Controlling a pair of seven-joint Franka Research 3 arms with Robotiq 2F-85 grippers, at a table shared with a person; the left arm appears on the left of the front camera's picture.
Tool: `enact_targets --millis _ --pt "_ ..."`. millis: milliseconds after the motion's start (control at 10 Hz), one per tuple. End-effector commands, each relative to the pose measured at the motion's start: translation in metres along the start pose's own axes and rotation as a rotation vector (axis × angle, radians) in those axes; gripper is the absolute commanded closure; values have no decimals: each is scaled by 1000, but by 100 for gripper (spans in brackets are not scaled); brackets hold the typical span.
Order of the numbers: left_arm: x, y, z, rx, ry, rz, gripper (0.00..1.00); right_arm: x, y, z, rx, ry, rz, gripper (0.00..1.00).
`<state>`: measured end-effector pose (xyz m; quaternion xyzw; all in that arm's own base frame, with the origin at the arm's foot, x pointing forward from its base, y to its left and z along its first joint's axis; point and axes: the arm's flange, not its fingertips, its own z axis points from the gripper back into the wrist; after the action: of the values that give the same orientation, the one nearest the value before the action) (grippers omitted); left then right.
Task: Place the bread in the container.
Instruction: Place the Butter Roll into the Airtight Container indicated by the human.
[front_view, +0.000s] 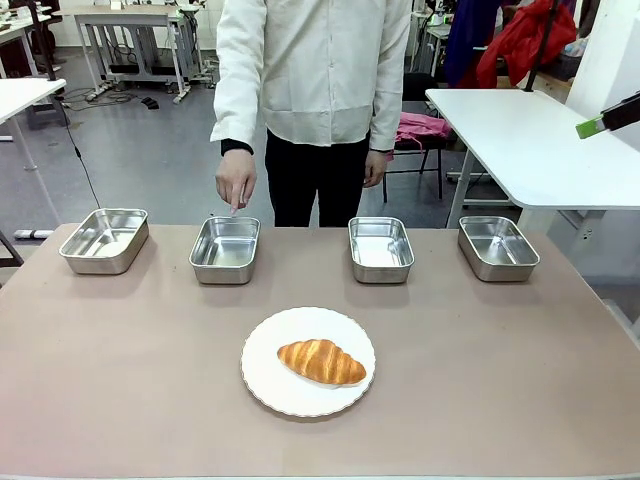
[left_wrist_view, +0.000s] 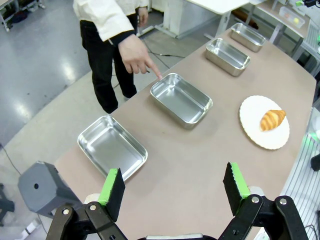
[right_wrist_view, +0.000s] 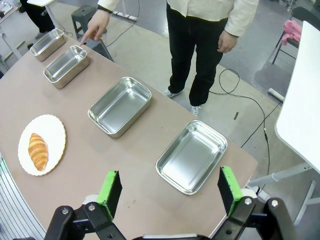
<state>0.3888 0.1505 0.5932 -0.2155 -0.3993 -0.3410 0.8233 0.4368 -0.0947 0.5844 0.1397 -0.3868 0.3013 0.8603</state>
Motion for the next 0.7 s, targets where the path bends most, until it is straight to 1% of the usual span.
enact_targets --millis 0,600 --pt "0 0 0 -2 -3 -13 0 0 0 -2 12 -22 0 0" --pt "0 0 0 -2 -3 -13 0 0 0 -2 12 -22 0 0"
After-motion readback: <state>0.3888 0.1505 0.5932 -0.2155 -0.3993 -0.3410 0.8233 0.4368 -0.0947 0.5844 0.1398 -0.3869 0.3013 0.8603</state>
